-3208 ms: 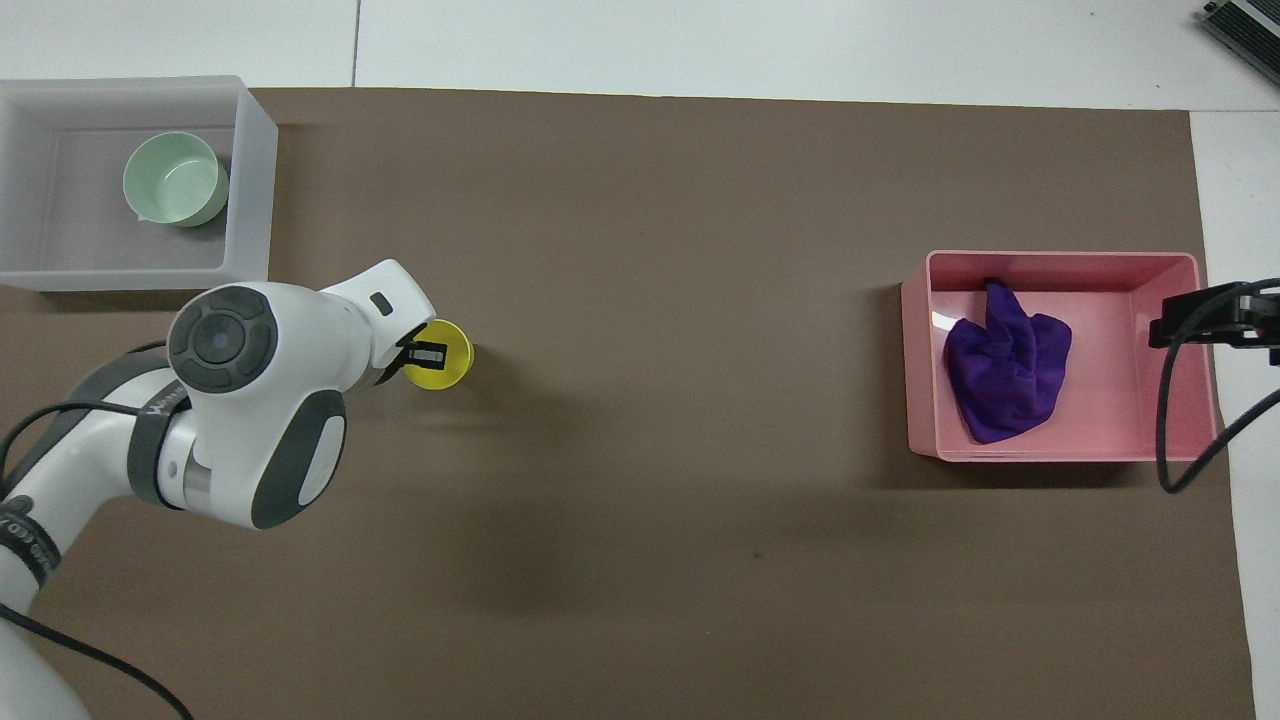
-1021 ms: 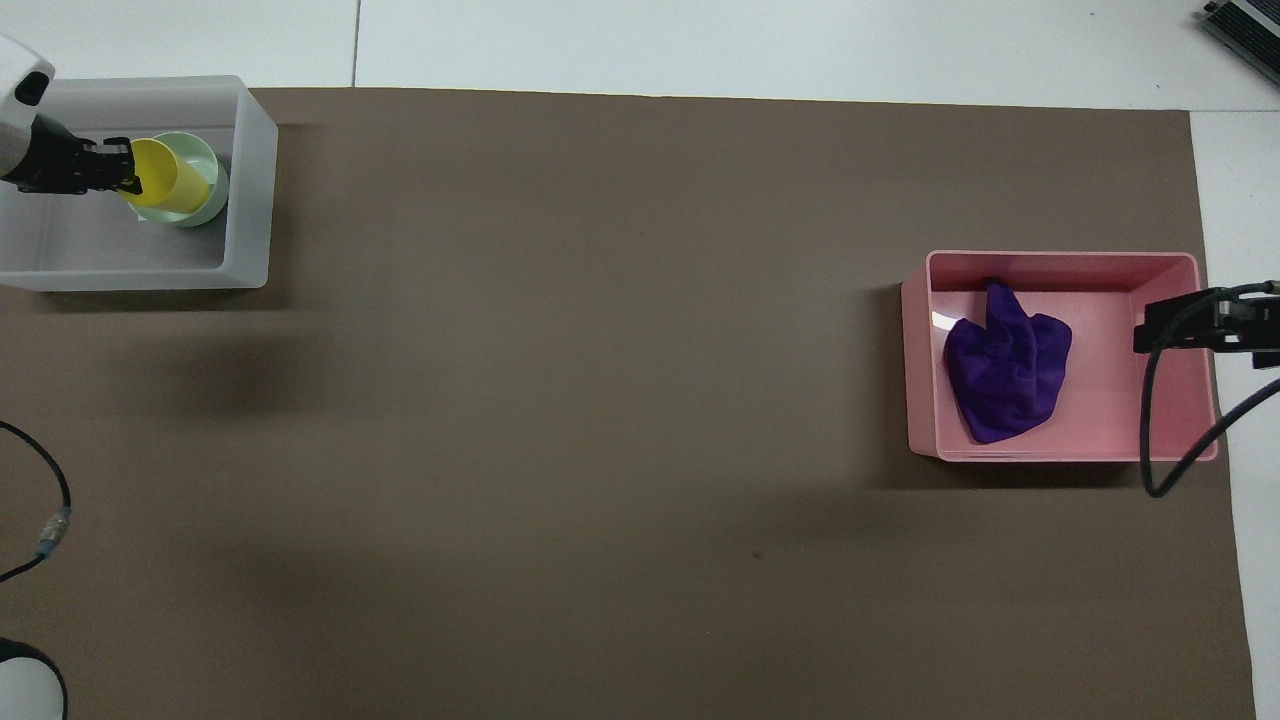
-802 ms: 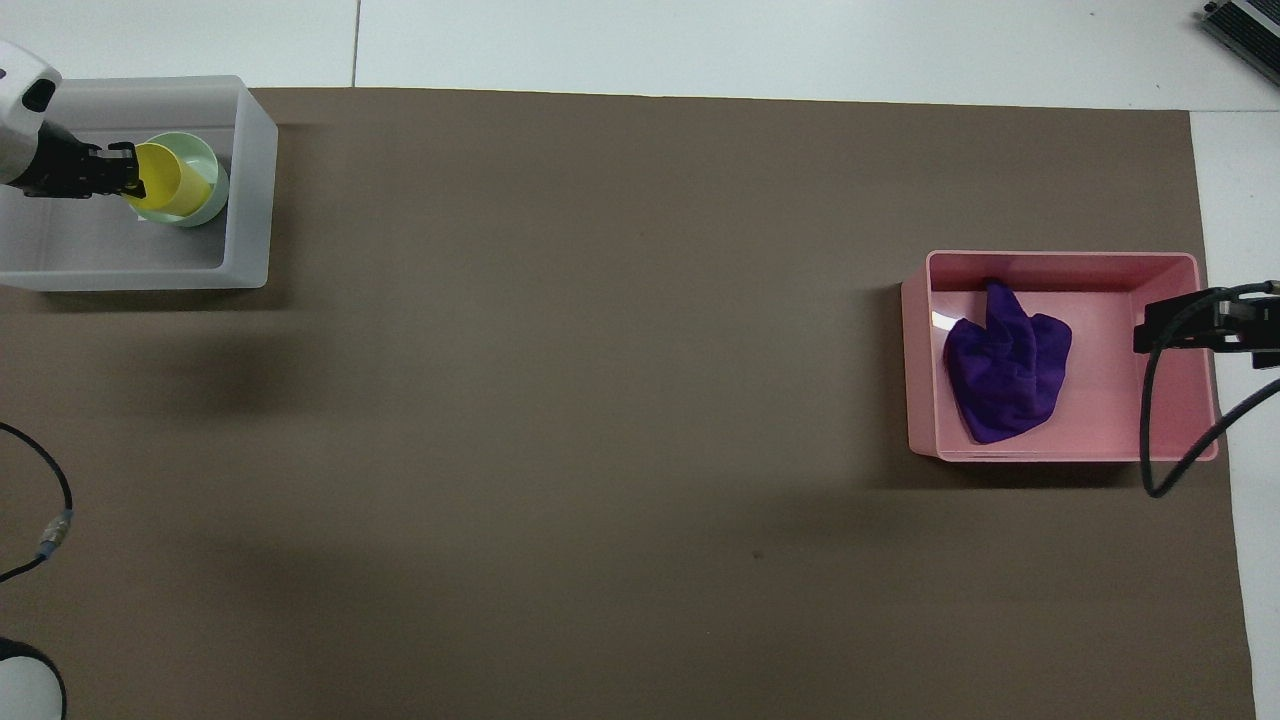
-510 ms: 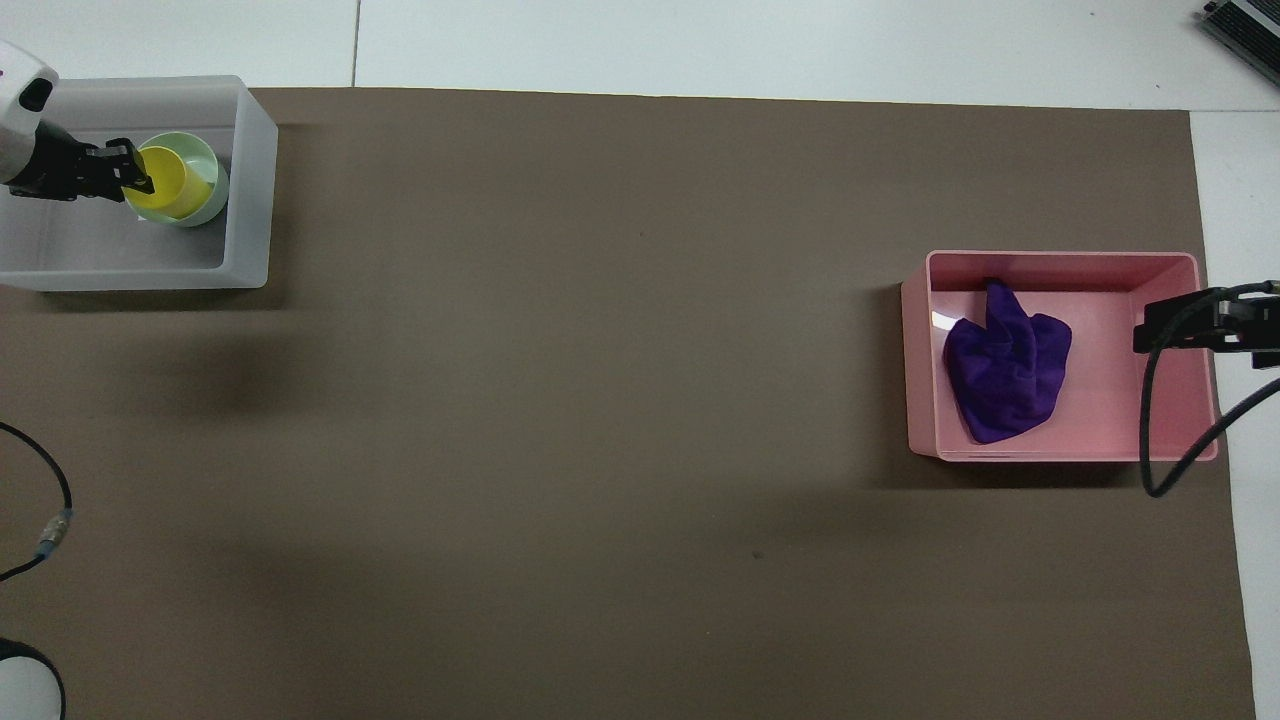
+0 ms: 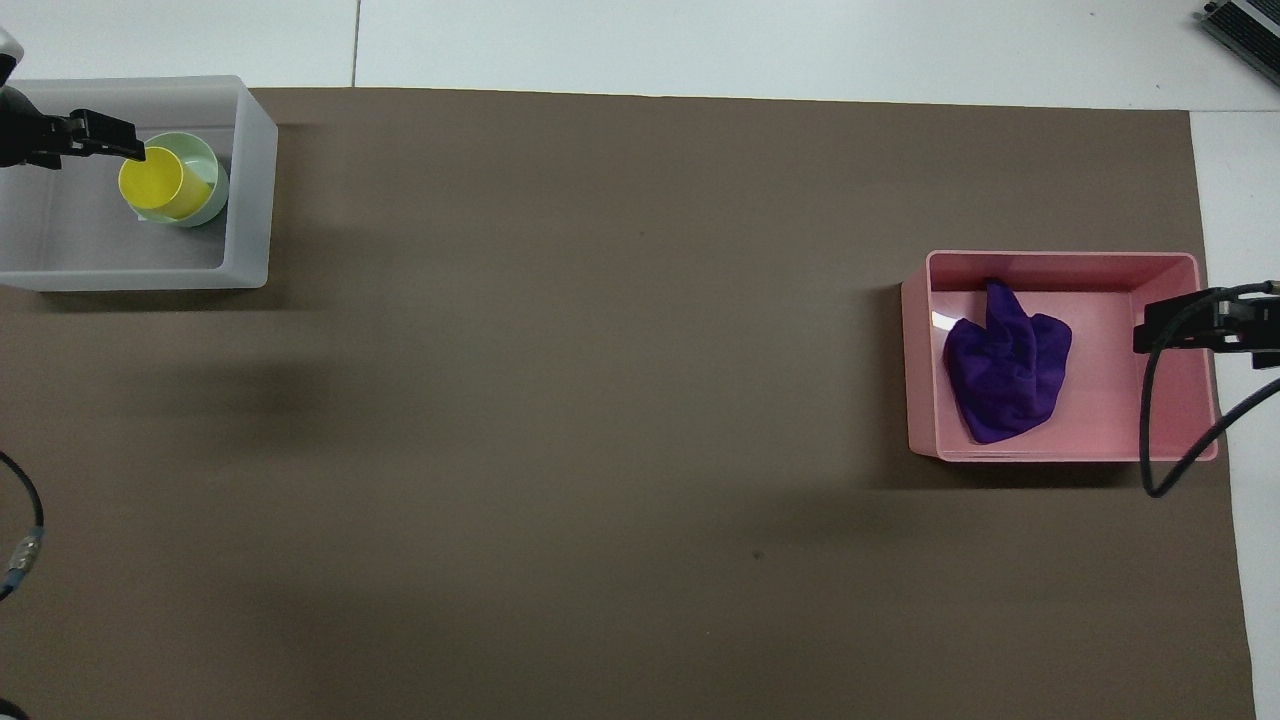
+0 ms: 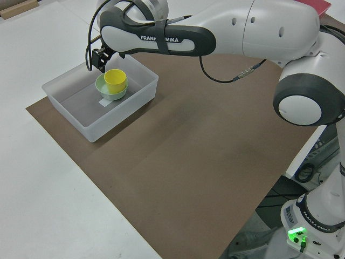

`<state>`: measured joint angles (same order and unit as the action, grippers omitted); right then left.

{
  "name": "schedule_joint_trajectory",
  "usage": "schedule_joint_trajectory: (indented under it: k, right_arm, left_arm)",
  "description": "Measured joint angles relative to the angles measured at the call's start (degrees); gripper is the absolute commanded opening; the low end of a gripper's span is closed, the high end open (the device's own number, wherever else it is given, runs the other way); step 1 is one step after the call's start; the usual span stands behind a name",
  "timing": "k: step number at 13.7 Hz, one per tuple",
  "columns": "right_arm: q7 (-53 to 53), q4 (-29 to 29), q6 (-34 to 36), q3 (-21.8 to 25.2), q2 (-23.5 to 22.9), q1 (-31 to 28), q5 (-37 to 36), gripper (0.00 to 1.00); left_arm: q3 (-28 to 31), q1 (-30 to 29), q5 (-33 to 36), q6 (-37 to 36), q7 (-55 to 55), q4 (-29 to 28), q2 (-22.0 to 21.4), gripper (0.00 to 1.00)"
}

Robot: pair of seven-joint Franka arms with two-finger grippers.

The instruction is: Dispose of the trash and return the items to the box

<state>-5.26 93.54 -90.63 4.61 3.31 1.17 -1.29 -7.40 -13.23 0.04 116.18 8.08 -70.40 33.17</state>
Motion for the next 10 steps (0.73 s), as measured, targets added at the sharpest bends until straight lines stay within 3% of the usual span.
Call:
schedule_joint_trajectory:
  k: [7, 10]
  right_arm:
    - [0.00, 0.02, 0.00, 0.00, 0.00, 0.00, 0.00, 1.00]
    - [0.00, 0.03, 0.00, 0.00, 0.01, 0.00, 0.00, 1.00]
  left_arm:
    - [-0.20, 8.32, 0.00, -0.27, 0.56, -22.72, -23.49, 1.00]
    - [-0.22, 10.98, 0.00, -2.30, -1.28, -29.57, -32.33, 1.00]
